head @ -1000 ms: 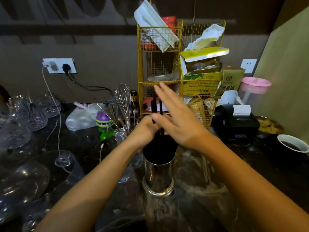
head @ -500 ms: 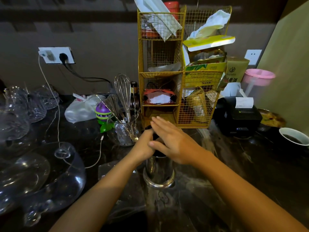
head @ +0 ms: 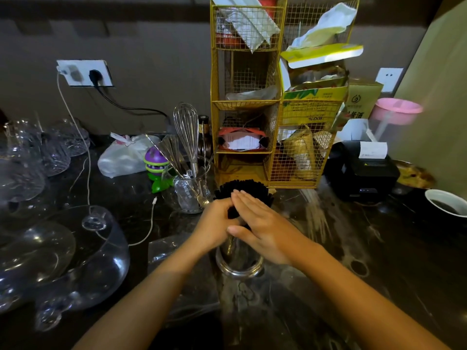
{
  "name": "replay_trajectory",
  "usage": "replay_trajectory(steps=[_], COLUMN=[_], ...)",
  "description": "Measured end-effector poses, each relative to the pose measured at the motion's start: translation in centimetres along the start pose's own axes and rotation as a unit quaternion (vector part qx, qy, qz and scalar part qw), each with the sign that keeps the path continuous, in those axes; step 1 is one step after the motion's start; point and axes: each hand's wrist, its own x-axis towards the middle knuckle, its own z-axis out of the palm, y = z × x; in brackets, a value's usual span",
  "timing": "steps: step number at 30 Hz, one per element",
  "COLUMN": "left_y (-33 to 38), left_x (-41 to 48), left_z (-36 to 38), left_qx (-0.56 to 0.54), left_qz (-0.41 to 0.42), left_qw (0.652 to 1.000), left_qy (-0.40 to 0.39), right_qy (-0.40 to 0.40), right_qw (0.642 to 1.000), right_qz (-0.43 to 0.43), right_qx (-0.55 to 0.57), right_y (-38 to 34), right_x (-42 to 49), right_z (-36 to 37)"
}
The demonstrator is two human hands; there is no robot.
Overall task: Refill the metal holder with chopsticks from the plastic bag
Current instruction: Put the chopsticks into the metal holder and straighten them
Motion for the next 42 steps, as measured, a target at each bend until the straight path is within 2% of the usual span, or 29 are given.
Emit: replay_trajectory(steps=[4, 7, 10, 13, 18, 28, 38, 42], left_y=[0.0, 0.6, 0.5, -1.3, -4.2, -4.4, -3.0, -1.4], left_x=[0.2, 0.2, 0.2, 0.7, 1.4, 2.4, 1.8, 1.6], left_z=[-1.9, -3.9, -5.5, -5.9, -4.7, -3.6, -4.1, -4.8], left_qx=[-0.115, -0.173, -0.162, -0.11, -0.046, -0.035, -0.058, -0.068], left_qz=[-0.033, -0.039, -0.026, -0.057, -0.118, -0.126, -0.098, -0.071], left_qw=[0.993, 0.984, 0.983, 0.985, 0.988, 0.989, 0.99, 0.992], left_qy=[-0.01, 0.023, 0.079, 0.119, 0.087, 0.07, 0.081, 0.078], right_qy=[0.082, 0.148, 0.14, 0.116, 0.074, 0.068, 0.062, 0.086], right_qw=[0.995, 0.983, 0.979, 0.98, 0.988, 0.99, 0.984, 0.978], right_qz=[-0.002, 0.005, 0.049, 0.075, 0.094, 0.117, 0.127, 0.127], right_qx=[0.05, 0.111, 0.141, 0.144, 0.102, 0.029, 0.105, 0.14], right_y=[0.0, 0.1, -0.2, -0.3, -0.9, -1.8, -1.7, -1.8], right_x=[0.7, 2.1, 4.0, 5.6, 7.1, 7.3, 6.9, 6.4], right_z=[-1.6, -3.0, -4.2, -4.3, -3.6, -2.5, -2.3, -2.8])
